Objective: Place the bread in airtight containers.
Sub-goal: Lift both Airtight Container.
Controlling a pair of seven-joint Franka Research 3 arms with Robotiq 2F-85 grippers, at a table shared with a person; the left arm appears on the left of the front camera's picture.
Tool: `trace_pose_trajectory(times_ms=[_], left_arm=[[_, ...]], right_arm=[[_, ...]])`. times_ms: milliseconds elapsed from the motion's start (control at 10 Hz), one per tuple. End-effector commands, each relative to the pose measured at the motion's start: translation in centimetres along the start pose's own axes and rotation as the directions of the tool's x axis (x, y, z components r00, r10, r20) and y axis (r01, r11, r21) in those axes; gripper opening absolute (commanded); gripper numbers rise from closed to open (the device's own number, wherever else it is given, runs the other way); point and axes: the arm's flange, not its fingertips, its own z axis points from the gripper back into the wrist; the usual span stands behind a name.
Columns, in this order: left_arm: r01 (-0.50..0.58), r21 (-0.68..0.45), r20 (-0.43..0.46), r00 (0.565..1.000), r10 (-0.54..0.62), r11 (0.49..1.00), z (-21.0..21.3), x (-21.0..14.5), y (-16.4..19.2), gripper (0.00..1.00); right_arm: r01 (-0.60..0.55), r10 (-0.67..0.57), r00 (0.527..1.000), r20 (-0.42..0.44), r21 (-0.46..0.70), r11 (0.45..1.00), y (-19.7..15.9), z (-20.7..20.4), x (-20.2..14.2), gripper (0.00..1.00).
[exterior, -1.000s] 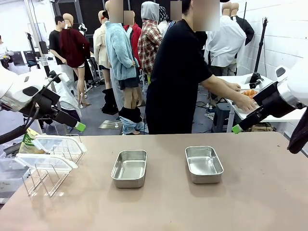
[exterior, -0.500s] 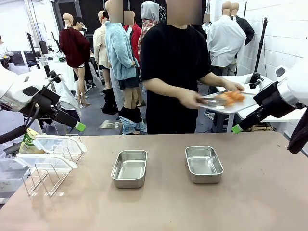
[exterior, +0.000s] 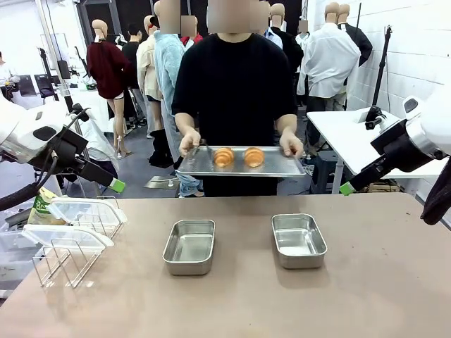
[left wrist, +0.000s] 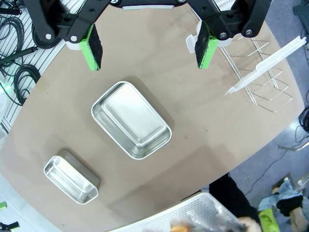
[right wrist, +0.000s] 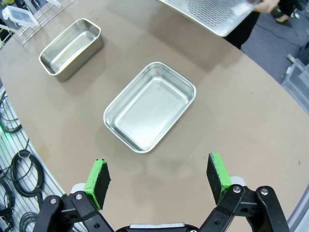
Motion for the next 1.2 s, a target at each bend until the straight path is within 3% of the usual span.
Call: trace_pose_trajectory(times_ms=[0,1100], left_arm=[[-0.003,-0.007,0.001,1.000,0.003,1.000,-0.08,-0.06,0.13,1.00],[-0.003,-0.007,0.001,1.000,0.003,1.000,-0.08,-0.06,0.13,1.00]], right_arm=[[0.003,-0.003,1.000,0.008,0.011,1.000,-0.02,-0.08,-0.02,1.00],[0.003,-0.003,1.000,0.008,0.011,1.000,-0.02,-0.08,-0.02,1.00]])
